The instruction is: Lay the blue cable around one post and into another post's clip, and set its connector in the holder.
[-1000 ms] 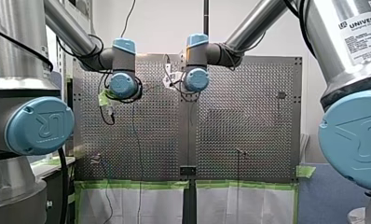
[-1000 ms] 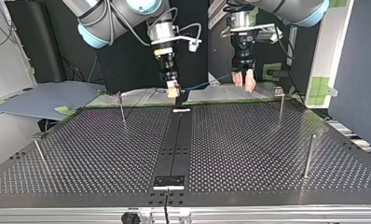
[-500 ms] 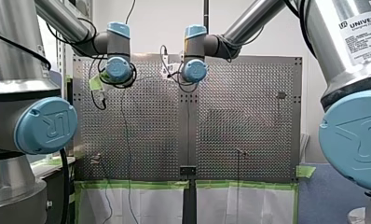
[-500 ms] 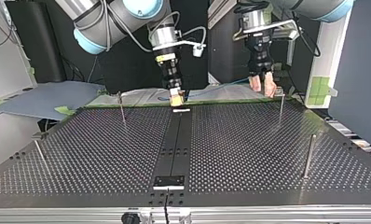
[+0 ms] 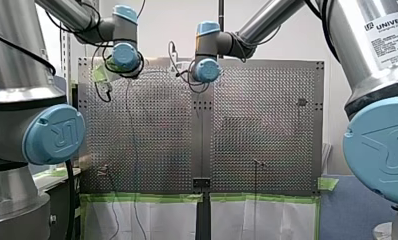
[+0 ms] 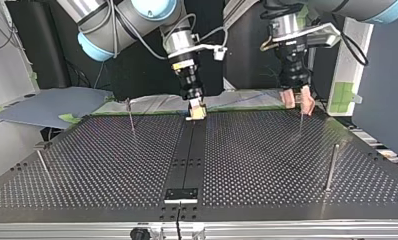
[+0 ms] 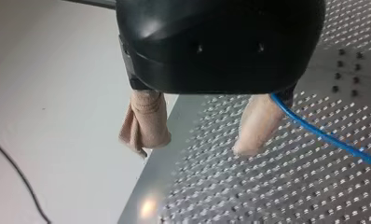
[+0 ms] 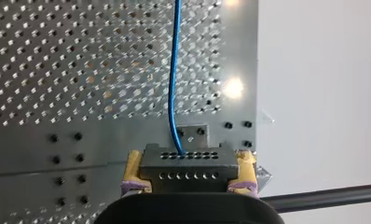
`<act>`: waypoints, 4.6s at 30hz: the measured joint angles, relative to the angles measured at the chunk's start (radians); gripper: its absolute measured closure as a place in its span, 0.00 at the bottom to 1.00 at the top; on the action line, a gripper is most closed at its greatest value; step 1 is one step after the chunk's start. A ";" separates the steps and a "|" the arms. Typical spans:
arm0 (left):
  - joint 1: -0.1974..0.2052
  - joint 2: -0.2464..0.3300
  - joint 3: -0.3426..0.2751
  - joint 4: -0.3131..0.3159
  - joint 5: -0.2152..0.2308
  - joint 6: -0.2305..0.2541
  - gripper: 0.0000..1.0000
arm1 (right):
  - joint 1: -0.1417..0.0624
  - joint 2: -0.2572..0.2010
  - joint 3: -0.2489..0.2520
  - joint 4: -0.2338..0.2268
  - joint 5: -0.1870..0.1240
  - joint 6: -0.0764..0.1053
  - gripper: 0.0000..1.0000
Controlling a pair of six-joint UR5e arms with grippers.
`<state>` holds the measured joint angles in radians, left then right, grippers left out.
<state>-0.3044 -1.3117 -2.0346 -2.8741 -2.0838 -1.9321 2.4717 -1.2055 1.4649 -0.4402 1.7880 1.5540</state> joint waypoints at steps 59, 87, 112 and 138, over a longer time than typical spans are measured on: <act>0.447 -0.062 0.219 -0.012 0.425 -0.106 0.00 | 0.083 0.202 -0.448 0.113 -0.081 0.018 0.98; 0.502 -0.170 0.291 0.028 0.442 -0.152 0.00 | 0.100 0.343 -0.695 0.226 -0.107 0.021 0.98; 0.577 -0.287 0.295 0.086 0.512 -0.199 0.00 | 0.060 0.400 -0.746 0.238 -0.097 0.039 0.98; 0.581 -0.314 0.226 0.152 0.565 -0.268 0.00 | -0.026 0.385 -0.636 0.321 0.007 0.031 0.98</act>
<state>0.2765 -1.6255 -1.8085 -2.7219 -1.5186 -2.2003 2.4455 -0.8202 0.8290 -0.1196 1.7951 1.5853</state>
